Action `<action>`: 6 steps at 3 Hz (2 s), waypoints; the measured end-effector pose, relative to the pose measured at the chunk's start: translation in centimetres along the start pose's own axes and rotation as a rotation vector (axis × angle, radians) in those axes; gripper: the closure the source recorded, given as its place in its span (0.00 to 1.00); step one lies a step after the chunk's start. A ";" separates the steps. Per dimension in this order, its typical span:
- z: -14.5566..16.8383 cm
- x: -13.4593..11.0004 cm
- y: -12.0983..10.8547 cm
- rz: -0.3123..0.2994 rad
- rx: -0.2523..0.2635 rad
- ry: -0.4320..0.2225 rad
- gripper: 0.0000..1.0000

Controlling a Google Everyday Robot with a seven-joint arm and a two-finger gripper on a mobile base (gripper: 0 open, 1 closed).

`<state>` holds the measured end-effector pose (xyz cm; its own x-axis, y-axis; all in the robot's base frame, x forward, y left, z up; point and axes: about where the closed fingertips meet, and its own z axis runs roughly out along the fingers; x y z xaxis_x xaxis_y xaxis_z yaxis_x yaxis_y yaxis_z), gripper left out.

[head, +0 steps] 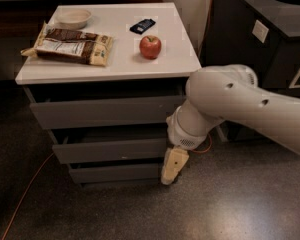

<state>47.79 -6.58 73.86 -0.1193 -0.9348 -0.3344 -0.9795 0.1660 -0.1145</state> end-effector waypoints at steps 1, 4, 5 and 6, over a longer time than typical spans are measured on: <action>6.8 -0.6 0.7 -0.001 0.001 -0.014 0.00; 13.1 1.0 0.0 -0.008 0.001 0.053 0.00; 19.8 2.8 -1.4 0.006 0.000 0.032 0.00; 25.3 3.9 -3.0 -0.002 0.007 -0.014 0.00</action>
Offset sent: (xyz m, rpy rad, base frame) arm 0.0017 0.0223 -0.0519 0.0047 0.0094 0.0071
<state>54.37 -2.75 49.22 -0.1149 -0.9307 -0.3474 -0.9786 0.1661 -0.1214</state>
